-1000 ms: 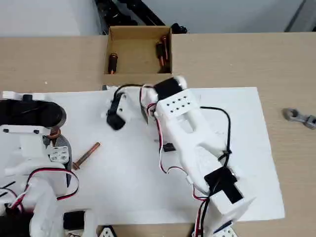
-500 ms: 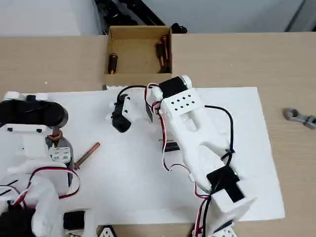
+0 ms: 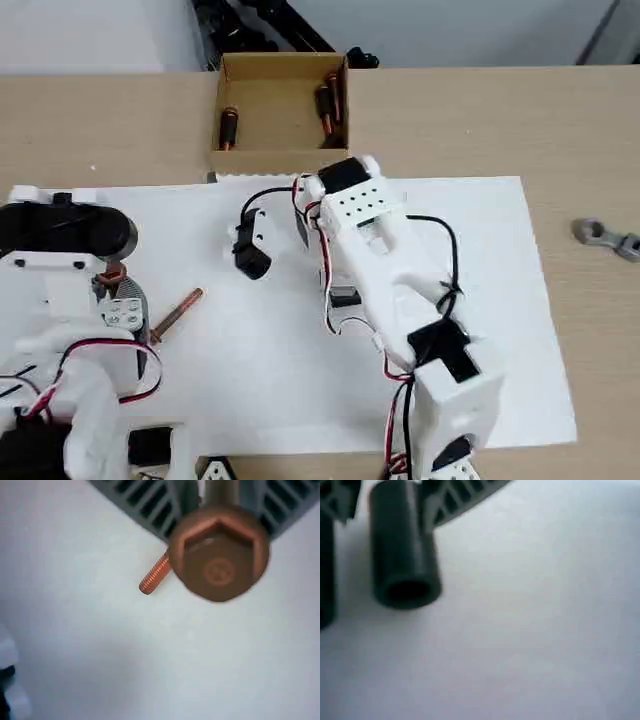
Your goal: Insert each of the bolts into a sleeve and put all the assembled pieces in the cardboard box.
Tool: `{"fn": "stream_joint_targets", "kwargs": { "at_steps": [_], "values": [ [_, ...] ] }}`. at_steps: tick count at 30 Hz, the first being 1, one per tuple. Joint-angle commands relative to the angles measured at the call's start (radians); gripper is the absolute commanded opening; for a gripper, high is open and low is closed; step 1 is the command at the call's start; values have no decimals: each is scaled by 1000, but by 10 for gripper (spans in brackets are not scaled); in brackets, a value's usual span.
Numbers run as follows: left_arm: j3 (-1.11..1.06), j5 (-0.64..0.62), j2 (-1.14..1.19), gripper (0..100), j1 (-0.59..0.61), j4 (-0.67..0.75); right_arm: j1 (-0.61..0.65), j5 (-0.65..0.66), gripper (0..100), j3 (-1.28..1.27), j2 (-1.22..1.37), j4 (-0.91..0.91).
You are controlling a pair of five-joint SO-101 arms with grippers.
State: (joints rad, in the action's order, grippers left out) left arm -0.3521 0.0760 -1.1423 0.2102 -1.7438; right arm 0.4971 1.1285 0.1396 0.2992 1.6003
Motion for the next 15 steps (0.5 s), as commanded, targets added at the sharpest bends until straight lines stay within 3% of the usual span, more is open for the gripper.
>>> {"fn": "stream_joint_targets", "kwargs": {
  "at_steps": [1, 15],
  "values": [
    [5, -5, 2, 6, 11, -3, -18, 8, 83, 15, -2, -27],
    [5, -5, 6, 6, 11, -2, -67, 49, 83, 17, 108, -91]
  ]
}}
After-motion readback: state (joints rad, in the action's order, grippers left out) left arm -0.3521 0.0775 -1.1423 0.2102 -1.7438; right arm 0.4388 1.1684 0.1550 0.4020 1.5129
